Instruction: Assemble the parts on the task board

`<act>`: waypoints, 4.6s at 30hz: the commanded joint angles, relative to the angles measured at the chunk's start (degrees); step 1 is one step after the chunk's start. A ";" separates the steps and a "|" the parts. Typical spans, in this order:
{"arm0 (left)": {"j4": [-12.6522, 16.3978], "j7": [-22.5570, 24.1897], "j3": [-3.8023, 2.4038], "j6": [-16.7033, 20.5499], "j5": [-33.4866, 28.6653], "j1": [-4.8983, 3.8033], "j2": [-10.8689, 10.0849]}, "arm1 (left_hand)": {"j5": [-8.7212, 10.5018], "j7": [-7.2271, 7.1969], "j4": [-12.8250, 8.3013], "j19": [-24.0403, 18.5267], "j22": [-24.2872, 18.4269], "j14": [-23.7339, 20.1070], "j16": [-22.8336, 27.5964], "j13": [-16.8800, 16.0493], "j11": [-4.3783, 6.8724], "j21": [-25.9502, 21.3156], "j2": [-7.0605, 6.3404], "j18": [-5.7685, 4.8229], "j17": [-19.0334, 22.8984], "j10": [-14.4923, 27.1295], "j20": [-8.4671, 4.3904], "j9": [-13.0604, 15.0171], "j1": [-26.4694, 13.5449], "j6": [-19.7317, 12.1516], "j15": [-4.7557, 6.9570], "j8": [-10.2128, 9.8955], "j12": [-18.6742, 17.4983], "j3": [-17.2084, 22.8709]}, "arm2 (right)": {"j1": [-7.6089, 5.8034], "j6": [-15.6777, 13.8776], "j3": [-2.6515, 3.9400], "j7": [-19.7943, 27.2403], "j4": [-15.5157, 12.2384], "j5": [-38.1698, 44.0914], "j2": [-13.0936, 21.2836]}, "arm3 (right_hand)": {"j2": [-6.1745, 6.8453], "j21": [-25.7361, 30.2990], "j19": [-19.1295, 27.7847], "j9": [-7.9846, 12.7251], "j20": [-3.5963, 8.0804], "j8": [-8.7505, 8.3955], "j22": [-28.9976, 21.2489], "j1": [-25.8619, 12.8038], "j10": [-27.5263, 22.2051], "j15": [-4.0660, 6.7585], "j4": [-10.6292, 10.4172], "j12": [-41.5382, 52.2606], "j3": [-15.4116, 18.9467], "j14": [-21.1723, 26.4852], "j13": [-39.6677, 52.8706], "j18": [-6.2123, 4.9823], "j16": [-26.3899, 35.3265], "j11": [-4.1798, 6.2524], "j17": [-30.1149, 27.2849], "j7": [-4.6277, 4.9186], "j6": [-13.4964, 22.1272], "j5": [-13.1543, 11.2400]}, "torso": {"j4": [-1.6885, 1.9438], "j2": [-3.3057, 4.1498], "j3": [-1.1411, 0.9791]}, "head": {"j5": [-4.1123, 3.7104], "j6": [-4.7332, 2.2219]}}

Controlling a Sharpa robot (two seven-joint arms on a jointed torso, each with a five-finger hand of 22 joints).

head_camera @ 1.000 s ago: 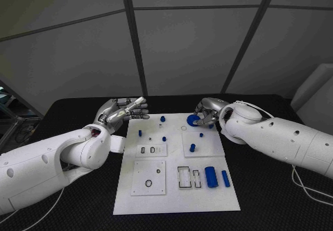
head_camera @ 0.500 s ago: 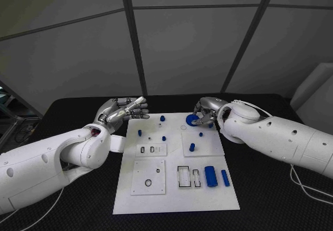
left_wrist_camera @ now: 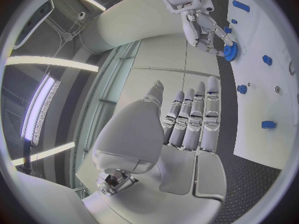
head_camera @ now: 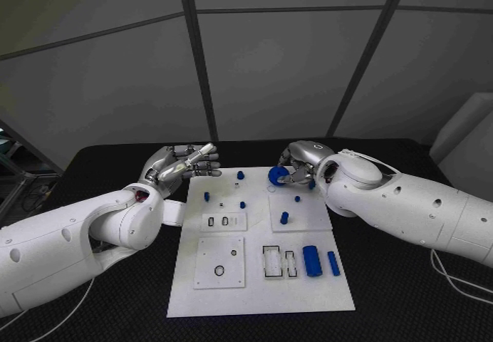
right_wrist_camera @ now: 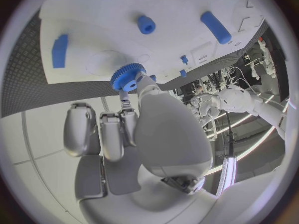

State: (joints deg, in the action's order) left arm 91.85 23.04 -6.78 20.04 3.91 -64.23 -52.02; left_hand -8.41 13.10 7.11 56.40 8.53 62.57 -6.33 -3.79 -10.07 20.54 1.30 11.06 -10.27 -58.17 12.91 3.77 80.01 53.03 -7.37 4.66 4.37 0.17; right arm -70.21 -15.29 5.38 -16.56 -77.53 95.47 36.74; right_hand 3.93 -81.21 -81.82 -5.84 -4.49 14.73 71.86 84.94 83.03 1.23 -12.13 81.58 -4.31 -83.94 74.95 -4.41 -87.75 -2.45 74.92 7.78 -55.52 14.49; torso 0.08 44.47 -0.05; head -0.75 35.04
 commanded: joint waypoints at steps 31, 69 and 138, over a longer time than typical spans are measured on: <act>-0.70 0.30 -0.05 -0.79 0.30 -0.09 0.17 | 0.32 0.35 -0.55 -0.52 -0.09 -0.33 0.33 -0.09 -0.27 -0.20 0.82 -0.73 -0.13 0.03 0.01 -0.02 0.10 0.18 0.04 -0.21 -0.22 0.04 | -0.04 -1.79 -0.74 0.62 3.83 6.92 -11.77 | 0.30 -0.48 -0.55 -0.52 0.15 -1.28 0.74 -0.30 0.10 0.48 -0.14 -0.03 -0.86 -5.03 4.79 0.99 -0.17 -0.04 9.85 -0.37 -1.08 0.55 | 0.05 0.13 -0.04 | 1.00 0.44; -0.68 0.32 -0.06 -0.73 0.30 -0.10 0.09 | 0.33 0.35 -0.63 -0.54 -0.10 -0.35 0.38 -0.09 -0.27 -0.22 0.86 -0.73 -0.16 0.02 0.02 -0.02 0.17 0.20 0.04 -0.23 -0.23 0.07 | 0.05 2.97 -1.92 2.44 7.65 5.29 -14.02 | 3.55 -0.07 0.29 1.15 -1.27 -8.53 0.00 -4.26 -4.03 -1.01 -0.94 -4.34 -1.27 -5.00 0.19 0.80 -0.21 -1.71 10.04 1.34 7.15 -2.30 | -0.05 0.00 -0.13 | 1.33 1.47; -3.25 0.57 -0.03 -0.91 0.30 0.25 0.25 | 0.34 0.32 -0.87 -0.59 -0.13 -0.34 0.51 -0.10 -0.25 -0.24 0.98 -0.71 -0.29 -0.06 0.03 -0.01 0.37 0.28 0.05 -0.28 -0.25 0.13 | 0.47 3.95 -1.35 18.25 5.15 -12.73 8.57 | 2.89 4.66 4.33 1.05 -1.27 -8.31 -7.75 -0.86 -6.75 -0.92 -0.22 -7.16 -1.47 -4.15 -2.90 -0.66 1.94 -1.63 6.31 1.34 4.26 2.85 | -1.55 -0.86 -1.53 | 0.39 0.90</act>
State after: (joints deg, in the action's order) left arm 88.58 23.02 -6.77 19.83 3.93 -63.91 -51.85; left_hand -8.41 13.31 6.63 56.19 8.48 62.57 -5.99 -3.84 -10.07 20.54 1.75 11.06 -10.51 -58.17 13.12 3.77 80.46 53.24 -7.37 4.66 4.38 0.32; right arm -69.66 -12.31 3.99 1.34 -72.49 82.05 45.42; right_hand 6.89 -76.31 -77.19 -4.73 -6.03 6.20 64.03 83.42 75.95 0.40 -12.64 74.04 -5.80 -83.93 71.96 -4.43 -85.46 -3.97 74.92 9.11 -50.84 17.46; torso -1.44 43.59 -1.53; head -0.40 35.89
